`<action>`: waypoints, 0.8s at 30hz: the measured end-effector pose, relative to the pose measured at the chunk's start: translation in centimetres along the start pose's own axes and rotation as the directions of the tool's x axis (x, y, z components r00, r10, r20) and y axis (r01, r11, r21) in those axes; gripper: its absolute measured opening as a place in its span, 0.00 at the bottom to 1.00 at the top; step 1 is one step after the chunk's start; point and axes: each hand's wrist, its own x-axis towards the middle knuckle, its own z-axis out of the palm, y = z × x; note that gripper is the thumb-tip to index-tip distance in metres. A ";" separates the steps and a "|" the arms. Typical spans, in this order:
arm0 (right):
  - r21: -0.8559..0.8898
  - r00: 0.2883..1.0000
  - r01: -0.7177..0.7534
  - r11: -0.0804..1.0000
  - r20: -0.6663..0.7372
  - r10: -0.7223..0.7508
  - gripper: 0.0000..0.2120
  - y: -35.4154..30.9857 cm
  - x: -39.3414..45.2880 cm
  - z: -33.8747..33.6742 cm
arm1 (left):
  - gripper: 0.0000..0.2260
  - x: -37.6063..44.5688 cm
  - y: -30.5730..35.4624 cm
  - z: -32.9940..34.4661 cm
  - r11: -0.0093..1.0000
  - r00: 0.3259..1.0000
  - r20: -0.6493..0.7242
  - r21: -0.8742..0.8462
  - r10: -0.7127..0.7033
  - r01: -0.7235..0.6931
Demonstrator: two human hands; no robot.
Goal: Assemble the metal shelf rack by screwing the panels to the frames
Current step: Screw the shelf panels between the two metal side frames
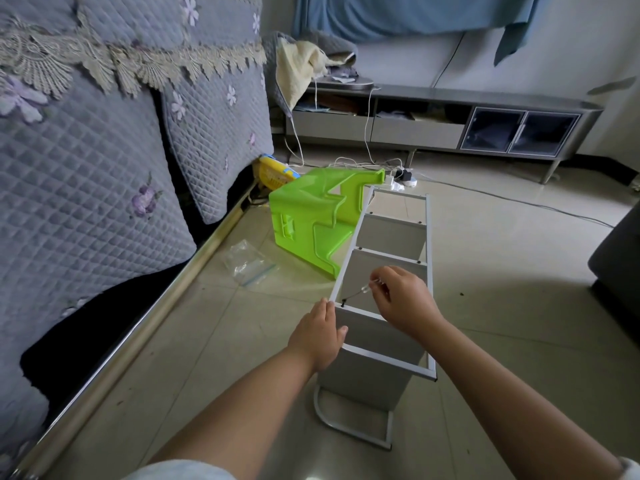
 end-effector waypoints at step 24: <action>-0.348 0.719 0.057 0.936 0.664 0.203 0.14 -4.1 7.2 -1.8 | 0.30 -0.7 0.0 -0.9 0.998 0.994 0.096 0.041 -0.041 0.037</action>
